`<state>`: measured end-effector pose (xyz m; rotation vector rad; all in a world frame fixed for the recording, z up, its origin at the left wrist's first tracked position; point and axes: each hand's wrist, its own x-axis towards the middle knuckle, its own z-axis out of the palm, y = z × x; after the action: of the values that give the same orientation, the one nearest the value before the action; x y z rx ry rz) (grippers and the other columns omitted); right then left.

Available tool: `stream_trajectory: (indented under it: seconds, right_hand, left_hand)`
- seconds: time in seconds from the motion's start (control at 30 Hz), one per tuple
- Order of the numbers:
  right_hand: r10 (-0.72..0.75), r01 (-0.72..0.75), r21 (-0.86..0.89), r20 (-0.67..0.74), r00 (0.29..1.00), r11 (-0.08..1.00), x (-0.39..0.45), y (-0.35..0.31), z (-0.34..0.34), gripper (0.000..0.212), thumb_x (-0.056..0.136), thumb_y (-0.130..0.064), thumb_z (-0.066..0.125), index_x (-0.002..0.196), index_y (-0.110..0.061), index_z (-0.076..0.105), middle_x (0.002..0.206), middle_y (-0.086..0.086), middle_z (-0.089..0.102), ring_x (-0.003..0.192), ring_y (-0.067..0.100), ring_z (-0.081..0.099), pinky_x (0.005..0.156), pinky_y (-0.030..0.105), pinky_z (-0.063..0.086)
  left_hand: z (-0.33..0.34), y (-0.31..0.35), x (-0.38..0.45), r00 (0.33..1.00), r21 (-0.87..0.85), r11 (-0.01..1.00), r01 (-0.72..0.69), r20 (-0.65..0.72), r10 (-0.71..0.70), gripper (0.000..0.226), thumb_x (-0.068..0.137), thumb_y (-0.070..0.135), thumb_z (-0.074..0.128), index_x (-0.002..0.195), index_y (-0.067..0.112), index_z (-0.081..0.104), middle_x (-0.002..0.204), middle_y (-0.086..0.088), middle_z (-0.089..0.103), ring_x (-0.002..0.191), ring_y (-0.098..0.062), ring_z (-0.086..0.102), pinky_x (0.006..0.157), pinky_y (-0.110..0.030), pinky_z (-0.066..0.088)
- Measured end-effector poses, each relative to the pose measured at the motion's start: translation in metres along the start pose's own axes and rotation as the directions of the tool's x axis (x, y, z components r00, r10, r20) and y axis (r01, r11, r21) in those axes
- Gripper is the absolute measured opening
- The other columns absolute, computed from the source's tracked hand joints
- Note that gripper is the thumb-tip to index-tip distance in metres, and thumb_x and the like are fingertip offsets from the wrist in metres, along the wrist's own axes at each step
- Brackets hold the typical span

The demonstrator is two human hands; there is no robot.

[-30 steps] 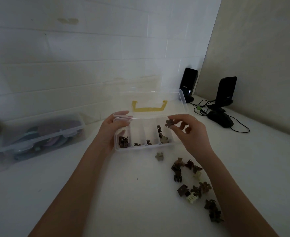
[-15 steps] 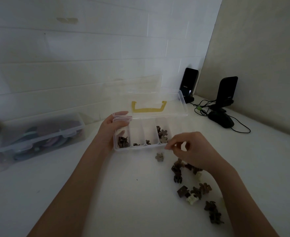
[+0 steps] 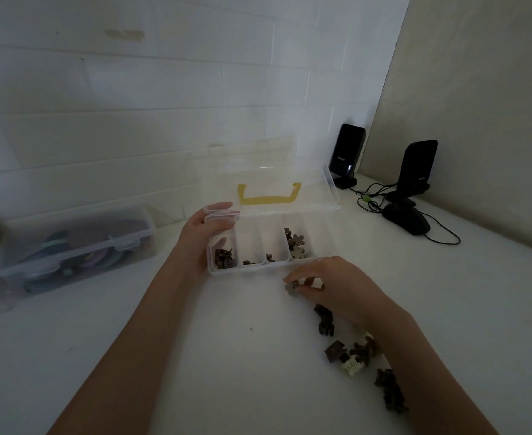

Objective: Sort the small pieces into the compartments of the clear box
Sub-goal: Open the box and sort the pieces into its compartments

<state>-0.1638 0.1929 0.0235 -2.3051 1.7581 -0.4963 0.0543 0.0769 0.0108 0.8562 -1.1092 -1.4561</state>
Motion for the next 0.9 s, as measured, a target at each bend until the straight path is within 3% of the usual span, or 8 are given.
stream_trajectory:
  seconds: [0.13,0.2,0.37,0.6,0.67,0.8,0.9]
  right_hand:
    - [-0.02,0.022,0.071,-0.033,0.999,0.997,-0.001,0.001,-0.001,0.008,0.081,-0.026,0.07,0.088,-0.029,0.072,0.089,-0.015,0.069,0.08,0.0,0.061,0.068,0.007,0.044]
    - [-0.031,0.039,0.157,-0.055,0.998,0.987,-0.001,0.0,-0.002,0.006,0.079,-0.024,0.073,0.083,-0.028,0.072,0.084,-0.016,0.068,0.08,-0.002,0.06,0.068,0.004,0.043]
    - [-0.035,0.116,0.384,-0.212,0.977,0.916,-0.002,-0.003,-0.008,0.009,0.078,-0.02,0.074,0.081,-0.028,0.071,0.084,-0.014,0.07,0.078,0.004,0.063,0.072,0.016,0.051]
    - [0.057,0.207,0.37,-0.59,0.806,0.906,0.006,-0.002,-0.011,0.034,0.079,0.002,0.069,0.077,-0.029,0.056,0.087,-0.012,0.061,0.081,0.008,0.061,0.067,0.014,0.051]
    - [0.077,0.19,0.371,-0.597,0.799,0.909,0.012,-0.001,-0.01,0.032,0.08,0.003,0.067,0.079,-0.028,0.059,0.092,-0.013,0.063,0.087,0.003,0.061,0.073,0.01,0.049]
    - [0.025,0.108,0.238,-0.496,0.868,0.965,0.016,0.003,-0.007,0.023,0.084,0.001,0.063,0.092,-0.019,0.071,0.115,-0.011,0.063,0.107,-0.003,0.056,0.096,0.01,0.039]
    - [0.049,0.094,0.239,-0.533,0.845,0.966,0.007,0.009,-0.013,0.031,0.084,0.006,0.059,0.091,-0.021,0.072,0.11,-0.012,0.066,0.1,0.0,0.06,0.091,0.007,0.042]
  left_hand:
    - [0.001,0.001,-0.001,1.0,0.002,1.0,0.005,0.002,-0.005,0.033,0.063,0.015,0.071,0.095,0.026,0.07,0.094,0.005,0.072,0.087,-0.014,0.06,0.072,-0.029,0.041]
    - [0.001,0.002,-0.002,1.0,0.004,1.0,0.003,0.004,-0.003,0.035,0.062,0.016,0.07,0.095,0.026,0.07,0.095,0.004,0.072,0.087,-0.014,0.06,0.071,-0.029,0.041]
    - [0.0,0.001,-0.001,1.0,0.021,1.0,0.007,0.002,-0.007,0.026,0.076,0.009,0.069,0.094,0.028,0.071,0.091,0.01,0.073,0.087,-0.01,0.061,0.074,-0.029,0.041]
    - [0.001,0.002,-0.002,1.0,0.01,1.0,0.003,-0.001,-0.003,0.028,0.078,0.004,0.065,0.095,0.027,0.07,0.088,0.011,0.074,0.081,-0.008,0.062,0.073,-0.028,0.041]
    - [0.001,0.002,-0.002,1.0,0.008,1.0,0.004,-0.001,-0.004,0.029,0.078,0.004,0.065,0.097,0.026,0.069,0.087,0.01,0.074,0.082,-0.01,0.061,0.074,-0.029,0.041]
    - [0.002,0.003,-0.003,1.0,0.007,1.0,0.008,-0.002,-0.008,0.029,0.078,0.004,0.065,0.097,0.026,0.069,0.088,0.01,0.073,0.084,-0.01,0.061,0.074,-0.028,0.041]
    - [0.002,0.003,-0.003,1.0,0.013,1.0,0.002,-0.003,-0.002,0.029,0.078,0.004,0.064,0.097,0.026,0.069,0.087,0.012,0.073,0.083,-0.009,0.061,0.072,-0.028,0.041]
